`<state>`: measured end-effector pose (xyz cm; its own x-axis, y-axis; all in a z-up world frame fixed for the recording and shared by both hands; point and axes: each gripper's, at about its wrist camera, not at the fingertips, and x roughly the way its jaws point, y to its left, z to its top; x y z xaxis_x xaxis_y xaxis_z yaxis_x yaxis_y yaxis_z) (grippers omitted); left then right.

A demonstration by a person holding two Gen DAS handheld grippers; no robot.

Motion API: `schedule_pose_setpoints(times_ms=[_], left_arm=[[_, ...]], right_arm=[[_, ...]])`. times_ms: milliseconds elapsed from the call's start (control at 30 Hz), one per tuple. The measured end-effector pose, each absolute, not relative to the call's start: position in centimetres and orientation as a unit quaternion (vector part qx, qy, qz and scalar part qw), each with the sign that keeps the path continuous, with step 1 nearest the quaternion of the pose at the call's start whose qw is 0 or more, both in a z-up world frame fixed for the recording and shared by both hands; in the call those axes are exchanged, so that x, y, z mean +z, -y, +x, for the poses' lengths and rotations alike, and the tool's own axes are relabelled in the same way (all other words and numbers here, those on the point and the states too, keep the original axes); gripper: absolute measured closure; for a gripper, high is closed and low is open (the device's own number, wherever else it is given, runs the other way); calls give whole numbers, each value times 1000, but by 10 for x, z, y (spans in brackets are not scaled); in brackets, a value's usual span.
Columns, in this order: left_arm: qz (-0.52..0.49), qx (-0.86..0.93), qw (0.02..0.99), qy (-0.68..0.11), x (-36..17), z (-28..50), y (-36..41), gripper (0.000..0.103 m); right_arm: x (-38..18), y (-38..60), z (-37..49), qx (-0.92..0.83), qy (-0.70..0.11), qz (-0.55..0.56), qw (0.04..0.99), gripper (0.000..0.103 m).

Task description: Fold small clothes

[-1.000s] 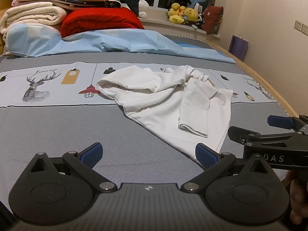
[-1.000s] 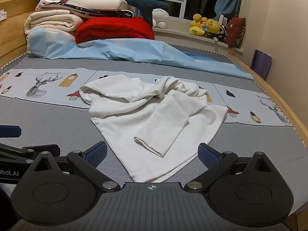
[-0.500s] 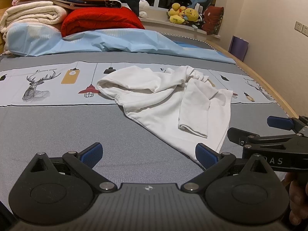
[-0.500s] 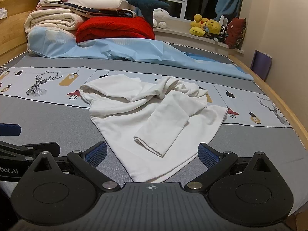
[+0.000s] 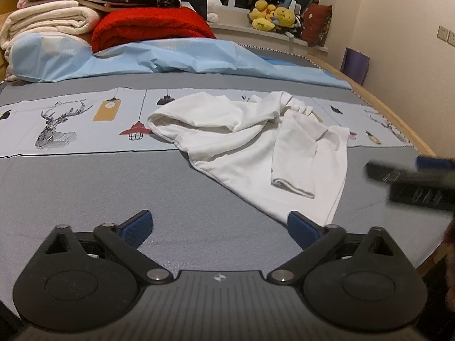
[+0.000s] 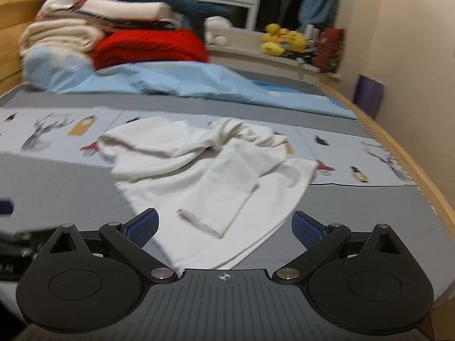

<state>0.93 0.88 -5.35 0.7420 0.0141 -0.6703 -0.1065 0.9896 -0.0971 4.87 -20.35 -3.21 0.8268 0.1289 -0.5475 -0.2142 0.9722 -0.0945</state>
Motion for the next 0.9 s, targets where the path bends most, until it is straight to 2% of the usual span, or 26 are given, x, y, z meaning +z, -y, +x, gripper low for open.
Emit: schedule_pose_setpoints(times_ms=[33,67,100,133,167,200,567,667,733,833,900], left_arm=[[-67,28,929,-364,-57,13,-10,20],[-71,22,925,-371,-61,19,-11,33],[-75,16,922,-379,-67,25,-12,38],[-79,9,919,-385,-71,32,-12,50],[-84,2,916,-392,-77,40,-10,60],[-89,-3,914,-397,-83,48,-8,61],[-268,-10,848,-458,-158,128,25,60],[-247,-6,853,-459,-164,138,47,53],[-192,-7,868,-458,-162,142,65,54],[-124,-12,874,-470,-160,148,73,97],[-115,-29,876,-468,-153,146,61,99]], right_arm=[[-30,208,50,82,-274,-68,956,9],[-29,214,52,76,-268,-53,959,20],[-26,219,54,71,-267,-43,960,34],[-25,226,57,68,-265,-22,962,42],[-23,233,60,63,-266,-6,962,54],[-19,237,64,53,-281,-4,958,59],[-26,289,85,21,-290,61,955,60],[-29,299,89,15,-298,74,952,59],[-30,304,92,10,-300,85,950,59],[-29,304,94,7,-299,90,950,59],[-29,302,94,8,-298,89,951,59]])
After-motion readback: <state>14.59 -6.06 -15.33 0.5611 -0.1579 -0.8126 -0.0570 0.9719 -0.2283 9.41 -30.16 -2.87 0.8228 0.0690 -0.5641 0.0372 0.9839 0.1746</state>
